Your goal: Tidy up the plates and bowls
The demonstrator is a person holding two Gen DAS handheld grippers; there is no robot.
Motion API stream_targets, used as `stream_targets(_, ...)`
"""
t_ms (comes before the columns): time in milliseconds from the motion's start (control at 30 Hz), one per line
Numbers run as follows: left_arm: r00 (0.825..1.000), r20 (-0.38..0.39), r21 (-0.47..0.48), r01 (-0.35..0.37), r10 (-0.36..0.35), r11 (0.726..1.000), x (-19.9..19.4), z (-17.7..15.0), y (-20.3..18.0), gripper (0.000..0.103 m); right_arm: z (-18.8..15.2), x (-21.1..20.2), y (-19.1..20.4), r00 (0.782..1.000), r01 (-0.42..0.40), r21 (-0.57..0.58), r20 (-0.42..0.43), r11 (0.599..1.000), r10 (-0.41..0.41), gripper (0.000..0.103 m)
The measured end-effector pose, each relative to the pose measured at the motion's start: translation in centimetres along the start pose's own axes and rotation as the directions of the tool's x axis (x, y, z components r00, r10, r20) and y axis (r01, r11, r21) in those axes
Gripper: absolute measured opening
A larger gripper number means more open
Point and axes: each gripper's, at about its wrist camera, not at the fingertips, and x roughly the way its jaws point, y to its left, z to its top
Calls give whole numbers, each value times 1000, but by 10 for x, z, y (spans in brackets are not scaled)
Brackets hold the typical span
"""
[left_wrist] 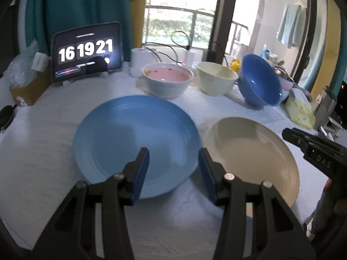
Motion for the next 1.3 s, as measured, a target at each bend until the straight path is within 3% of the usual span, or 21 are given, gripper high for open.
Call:
stream_targets(633,995,35,-117,-88,93,989,-6,2,72,49,21,20,63,998,-57,-98,-14,994,56,25)
stream_targets(1300,992,13,-206,-116,122,972,16,2,125,49,36,59,115,993,-96,-162,-88,982,82,25)
